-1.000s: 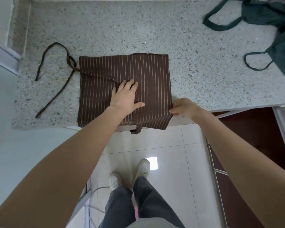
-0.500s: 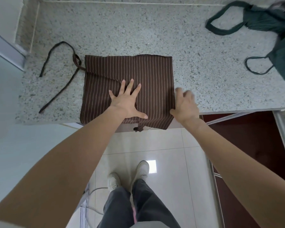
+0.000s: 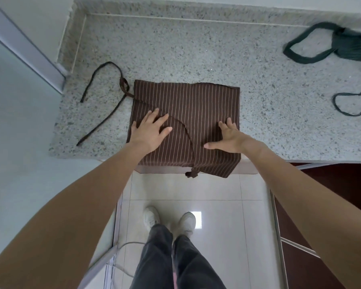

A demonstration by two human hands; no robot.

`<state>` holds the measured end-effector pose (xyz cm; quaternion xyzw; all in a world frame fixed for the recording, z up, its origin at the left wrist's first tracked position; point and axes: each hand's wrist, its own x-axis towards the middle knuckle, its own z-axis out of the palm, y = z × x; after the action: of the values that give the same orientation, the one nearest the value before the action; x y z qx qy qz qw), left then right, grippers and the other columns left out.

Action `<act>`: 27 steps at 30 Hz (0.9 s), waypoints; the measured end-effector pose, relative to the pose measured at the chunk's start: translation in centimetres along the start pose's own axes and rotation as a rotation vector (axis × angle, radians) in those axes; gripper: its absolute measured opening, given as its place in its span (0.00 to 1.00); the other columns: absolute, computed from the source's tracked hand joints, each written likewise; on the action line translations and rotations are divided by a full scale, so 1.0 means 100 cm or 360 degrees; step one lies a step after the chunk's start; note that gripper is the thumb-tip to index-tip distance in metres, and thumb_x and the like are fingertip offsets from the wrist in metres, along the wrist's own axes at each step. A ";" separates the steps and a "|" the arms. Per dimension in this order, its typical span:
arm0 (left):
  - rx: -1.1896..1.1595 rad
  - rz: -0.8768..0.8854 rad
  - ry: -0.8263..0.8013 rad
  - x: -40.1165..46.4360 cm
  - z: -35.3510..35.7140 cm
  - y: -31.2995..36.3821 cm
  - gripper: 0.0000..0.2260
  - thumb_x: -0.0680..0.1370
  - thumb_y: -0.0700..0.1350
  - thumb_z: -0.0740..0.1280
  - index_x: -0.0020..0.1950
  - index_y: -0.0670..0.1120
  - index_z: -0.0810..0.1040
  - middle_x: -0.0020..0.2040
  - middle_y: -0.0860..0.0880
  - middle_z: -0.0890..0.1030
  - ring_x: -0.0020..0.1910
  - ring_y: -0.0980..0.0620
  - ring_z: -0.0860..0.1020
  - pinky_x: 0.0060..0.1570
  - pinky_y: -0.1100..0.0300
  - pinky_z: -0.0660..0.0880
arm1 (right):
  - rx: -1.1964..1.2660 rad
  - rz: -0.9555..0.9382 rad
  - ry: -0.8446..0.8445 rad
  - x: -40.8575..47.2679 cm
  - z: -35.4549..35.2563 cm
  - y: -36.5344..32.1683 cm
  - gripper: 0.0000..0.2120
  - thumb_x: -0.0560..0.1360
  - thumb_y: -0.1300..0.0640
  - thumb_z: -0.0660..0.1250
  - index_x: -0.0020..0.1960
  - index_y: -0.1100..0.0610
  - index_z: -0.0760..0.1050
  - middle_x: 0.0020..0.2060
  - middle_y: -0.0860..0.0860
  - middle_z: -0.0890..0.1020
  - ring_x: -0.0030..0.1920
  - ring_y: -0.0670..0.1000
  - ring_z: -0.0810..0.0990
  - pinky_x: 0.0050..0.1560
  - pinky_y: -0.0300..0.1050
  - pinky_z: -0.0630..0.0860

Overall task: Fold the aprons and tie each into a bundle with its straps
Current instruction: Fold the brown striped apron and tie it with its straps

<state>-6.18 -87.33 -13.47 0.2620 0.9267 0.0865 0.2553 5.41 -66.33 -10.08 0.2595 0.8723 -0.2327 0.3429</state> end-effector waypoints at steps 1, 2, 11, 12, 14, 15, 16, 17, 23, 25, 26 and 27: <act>-0.0099 -0.0018 0.0070 0.002 -0.005 -0.002 0.22 0.81 0.57 0.53 0.74 0.54 0.61 0.77 0.50 0.53 0.75 0.49 0.52 0.70 0.41 0.53 | -0.0048 0.0045 0.0098 0.002 -0.002 -0.008 0.44 0.74 0.43 0.67 0.77 0.58 0.44 0.76 0.57 0.43 0.76 0.58 0.46 0.74 0.57 0.53; -0.0212 -0.0063 0.0162 0.005 -0.010 -0.002 0.20 0.81 0.55 0.55 0.72 0.51 0.66 0.75 0.49 0.59 0.73 0.47 0.57 0.69 0.43 0.56 | -0.0099 0.0078 0.0240 0.004 -0.003 -0.016 0.40 0.75 0.45 0.66 0.77 0.59 0.48 0.76 0.59 0.50 0.75 0.59 0.52 0.72 0.57 0.59; -0.0756 -0.0738 0.0341 0.047 -0.052 -0.026 0.21 0.81 0.51 0.57 0.65 0.36 0.70 0.63 0.37 0.72 0.62 0.40 0.71 0.58 0.50 0.70 | 0.0019 -0.0368 0.0532 0.048 -0.007 -0.093 0.37 0.76 0.56 0.67 0.77 0.53 0.48 0.76 0.53 0.52 0.74 0.57 0.56 0.72 0.52 0.61; -0.0803 -0.0740 0.0295 0.052 -0.059 -0.028 0.22 0.81 0.52 0.56 0.63 0.34 0.71 0.62 0.37 0.74 0.60 0.40 0.73 0.56 0.51 0.71 | 0.0043 -0.0383 0.0526 0.055 -0.009 -0.101 0.37 0.76 0.58 0.67 0.77 0.53 0.48 0.76 0.53 0.52 0.74 0.57 0.56 0.72 0.51 0.61; -0.0943 -0.0718 0.0189 0.061 -0.071 -0.030 0.24 0.82 0.53 0.56 0.65 0.34 0.70 0.63 0.38 0.74 0.61 0.40 0.73 0.56 0.53 0.71 | 0.0032 -0.0379 0.0479 0.069 -0.011 -0.116 0.39 0.76 0.61 0.67 0.77 0.52 0.46 0.77 0.52 0.49 0.75 0.57 0.56 0.72 0.50 0.61; -0.1060 -0.0723 0.0143 0.066 -0.075 -0.032 0.26 0.81 0.54 0.58 0.68 0.35 0.67 0.66 0.39 0.72 0.63 0.41 0.72 0.58 0.54 0.70 | 0.0010 -0.0354 0.0431 0.076 -0.012 -0.122 0.40 0.75 0.62 0.67 0.77 0.51 0.45 0.77 0.52 0.47 0.75 0.57 0.54 0.73 0.51 0.59; -0.1189 -0.0734 0.0098 0.072 -0.081 -0.037 0.29 0.79 0.56 0.60 0.71 0.36 0.64 0.69 0.40 0.70 0.66 0.42 0.70 0.60 0.54 0.69 | -0.0021 -0.0316 0.0369 0.084 -0.012 -0.130 0.41 0.75 0.62 0.68 0.77 0.49 0.44 0.77 0.51 0.46 0.75 0.58 0.52 0.73 0.53 0.57; -0.1300 -0.0736 0.0063 0.074 -0.081 -0.037 0.32 0.77 0.57 0.63 0.72 0.37 0.61 0.70 0.40 0.68 0.67 0.42 0.69 0.62 0.53 0.68 | -0.0055 -0.0282 0.0296 0.087 -0.013 -0.131 0.42 0.75 0.61 0.68 0.77 0.47 0.43 0.77 0.51 0.43 0.75 0.60 0.51 0.73 0.55 0.54; -0.1656 -0.0707 0.0253 0.097 -0.081 -0.043 0.23 0.76 0.50 0.69 0.66 0.41 0.70 0.63 0.43 0.76 0.60 0.44 0.75 0.52 0.57 0.72 | -0.0221 -0.0169 -0.0040 0.095 -0.024 -0.137 0.48 0.74 0.61 0.69 0.73 0.34 0.37 0.74 0.49 0.30 0.68 0.66 0.65 0.65 0.56 0.70; -0.1532 -0.0640 0.0344 0.101 -0.082 -0.049 0.17 0.78 0.50 0.65 0.63 0.42 0.74 0.59 0.44 0.78 0.58 0.45 0.77 0.57 0.54 0.73 | -0.0191 -0.0150 -0.0072 0.095 -0.027 -0.141 0.49 0.73 0.63 0.70 0.72 0.33 0.37 0.73 0.48 0.28 0.68 0.67 0.64 0.55 0.52 0.78; -0.1473 -0.0595 0.0344 0.101 -0.082 -0.051 0.15 0.79 0.50 0.63 0.62 0.43 0.75 0.58 0.45 0.79 0.57 0.45 0.77 0.59 0.52 0.73 | -0.0177 -0.0150 -0.0083 0.095 -0.027 -0.142 0.50 0.73 0.63 0.70 0.72 0.32 0.38 0.72 0.47 0.28 0.69 0.67 0.63 0.53 0.51 0.79; -0.1451 -0.0557 0.0321 0.103 -0.082 -0.055 0.14 0.79 0.49 0.62 0.61 0.43 0.76 0.58 0.45 0.79 0.57 0.45 0.77 0.59 0.50 0.74 | -0.0161 -0.0144 -0.0087 0.095 -0.027 -0.143 0.50 0.73 0.63 0.70 0.72 0.32 0.38 0.72 0.46 0.27 0.70 0.68 0.61 0.53 0.51 0.79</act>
<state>-20.39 -86.73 -12.43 -0.0455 0.8447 0.4636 0.2637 -10.61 -72.74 -11.88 0.1956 0.8841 -0.2106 0.3683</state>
